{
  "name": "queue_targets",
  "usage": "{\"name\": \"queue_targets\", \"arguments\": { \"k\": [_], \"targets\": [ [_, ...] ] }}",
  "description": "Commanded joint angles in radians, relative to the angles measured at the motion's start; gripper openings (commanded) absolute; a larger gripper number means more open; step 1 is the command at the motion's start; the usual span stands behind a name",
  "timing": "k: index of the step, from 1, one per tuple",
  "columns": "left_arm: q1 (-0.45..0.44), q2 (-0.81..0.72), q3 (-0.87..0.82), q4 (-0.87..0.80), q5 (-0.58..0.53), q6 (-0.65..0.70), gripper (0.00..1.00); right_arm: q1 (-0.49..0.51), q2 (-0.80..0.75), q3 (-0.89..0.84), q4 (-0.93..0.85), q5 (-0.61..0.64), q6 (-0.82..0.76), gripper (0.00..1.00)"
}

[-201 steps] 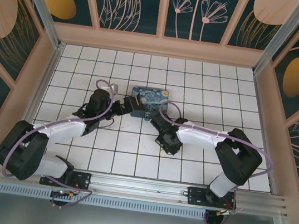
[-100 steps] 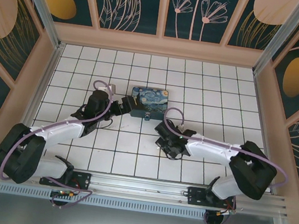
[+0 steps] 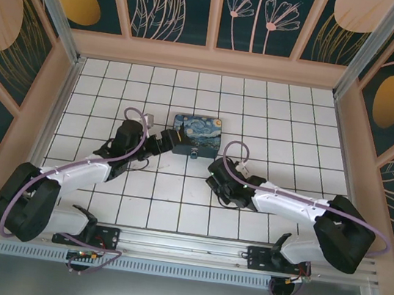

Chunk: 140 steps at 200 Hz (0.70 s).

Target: Unlock the padlock with the key

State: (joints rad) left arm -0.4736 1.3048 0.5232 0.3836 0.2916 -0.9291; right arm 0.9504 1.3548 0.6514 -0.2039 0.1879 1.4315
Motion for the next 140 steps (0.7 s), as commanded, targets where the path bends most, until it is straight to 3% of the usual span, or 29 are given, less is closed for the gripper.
{"name": "queue_targets", "arguments": {
  "k": [1, 140],
  "targets": [
    [0.000, -0.005, -0.025, 0.065, 0.097, -0.069, 0.99, 0.006, -0.025, 0.014, 0.031, 0.040, 0.018, 0.00],
    [0.000, -0.022, -0.072, 0.364, 0.230, -0.408, 0.99, -0.034, -0.052, 0.172, 0.173, 0.033, -0.128, 0.00]
  ]
}}
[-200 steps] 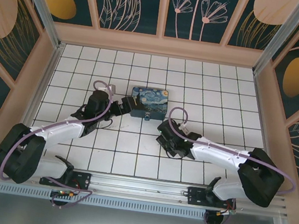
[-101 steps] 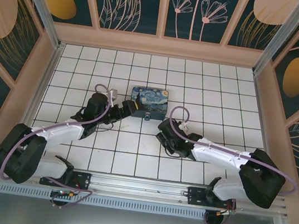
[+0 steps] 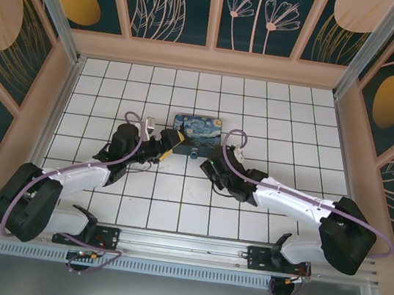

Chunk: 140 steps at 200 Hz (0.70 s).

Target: Unlock the padlock with the key

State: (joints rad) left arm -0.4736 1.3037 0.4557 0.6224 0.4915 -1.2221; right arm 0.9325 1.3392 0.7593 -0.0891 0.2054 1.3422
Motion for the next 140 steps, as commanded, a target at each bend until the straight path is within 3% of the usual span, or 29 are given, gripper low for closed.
{"name": "queue_targets", "arguments": {
  "k": [1, 69, 111, 140],
  "targets": [
    [0.000, -0.021, -0.004, 0.127, 0.030, -0.117, 0.99, -0.017, -0.038, 0.066, 0.059, 0.016, -0.039, 0.00],
    [0.000, -0.003, 0.004, 0.264, 0.005, -0.296, 0.99, -0.038, -0.043, 0.133, 0.098, 0.015, -0.042, 0.00],
    [-0.001, -0.068, 0.034, 0.020, -0.055, -0.123, 0.99, 0.013, -0.023, 0.072, 0.044, -0.013, -0.016, 0.00],
    [0.000, -0.114, 0.009, -0.057, -0.091, -0.049, 0.99, 0.080, 0.025, -0.025, 0.025, -0.016, 0.024, 0.00]
  ]
}}
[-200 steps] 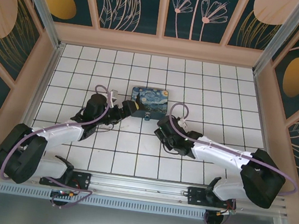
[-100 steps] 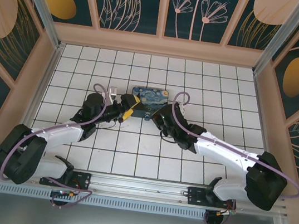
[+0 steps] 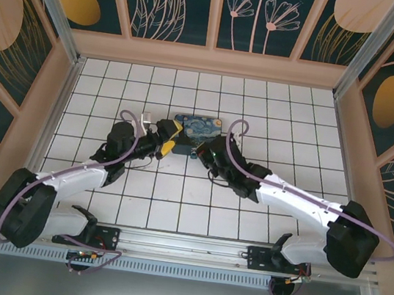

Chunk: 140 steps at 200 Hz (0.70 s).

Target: Unlock the padlock with the key

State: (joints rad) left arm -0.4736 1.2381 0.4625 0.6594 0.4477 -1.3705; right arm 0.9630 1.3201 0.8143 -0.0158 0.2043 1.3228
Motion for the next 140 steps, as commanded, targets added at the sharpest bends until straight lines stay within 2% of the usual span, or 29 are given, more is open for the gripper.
{"name": "queue_targets", "arguments": {
  "k": [1, 54, 57, 65, 86, 140],
  "targets": [
    [0.000, -0.050, 0.001, -0.096, -0.047, 0.101, 0.99, 0.051, 0.045, -0.081, -0.048, -0.014, 0.045, 0.00],
    [0.000, -0.080, -0.026, -0.140, -0.068, 0.143, 0.99, 0.080, 0.157, -0.120, -0.080, -0.028, 0.023, 0.00],
    [0.000, -0.080, -0.025, -0.141, -0.070, 0.144, 0.99, 0.081, 0.160, -0.115, -0.091, -0.026, 0.017, 0.09],
    [0.000, -0.081, -0.025, -0.142, -0.070, 0.149, 0.99, 0.080, 0.163, -0.102, -0.117, -0.017, 0.004, 0.23],
    [0.000, -0.086, -0.025, -0.145, -0.071, 0.156, 0.99, 0.083, 0.143, -0.079, -0.182, 0.018, -0.009, 0.46],
    [0.000, -0.088, -0.014, -0.153, -0.084, 0.168, 0.99, 0.081, 0.146, -0.038, -0.290, 0.044, -0.008, 0.65]
  ]
}}
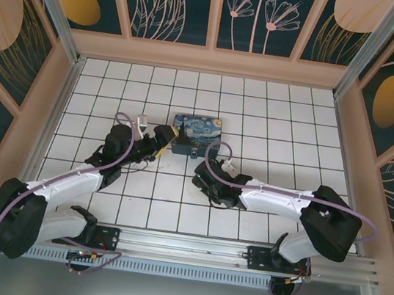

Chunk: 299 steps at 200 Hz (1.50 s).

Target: Unlock the padlock with the key

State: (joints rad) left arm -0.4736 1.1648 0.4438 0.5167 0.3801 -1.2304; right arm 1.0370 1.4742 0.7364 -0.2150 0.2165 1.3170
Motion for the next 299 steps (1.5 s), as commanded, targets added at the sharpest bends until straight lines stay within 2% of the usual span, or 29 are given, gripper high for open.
{"name": "queue_targets", "arguments": {
  "k": [1, 65, 124, 237, 299],
  "targets": [
    [0.000, -0.014, 0.005, -0.010, -0.016, 0.029, 0.98, 0.006, -0.007, 0.041, -0.093, 0.033, -0.002, 0.65],
    [0.000, -0.018, 0.007, -0.029, -0.023, 0.047, 0.99, 0.016, 0.130, 0.195, -0.259, 0.066, -0.155, 0.65],
    [0.000, -0.010, 0.012, -0.035, -0.024, 0.057, 0.99, 0.021, 0.232, 0.267, -0.337, 0.076, -0.268, 0.59],
    [0.000, 0.033, 0.021, -0.023, -0.024, 0.063, 0.99, 0.049, 0.249, 0.229, -0.313, 0.050, -0.270, 0.55],
    [0.000, 0.045, 0.021, -0.014, -0.027, 0.062, 0.99, 0.046, 0.254, 0.202, -0.303, 0.055, -0.254, 0.48]
  ]
}}
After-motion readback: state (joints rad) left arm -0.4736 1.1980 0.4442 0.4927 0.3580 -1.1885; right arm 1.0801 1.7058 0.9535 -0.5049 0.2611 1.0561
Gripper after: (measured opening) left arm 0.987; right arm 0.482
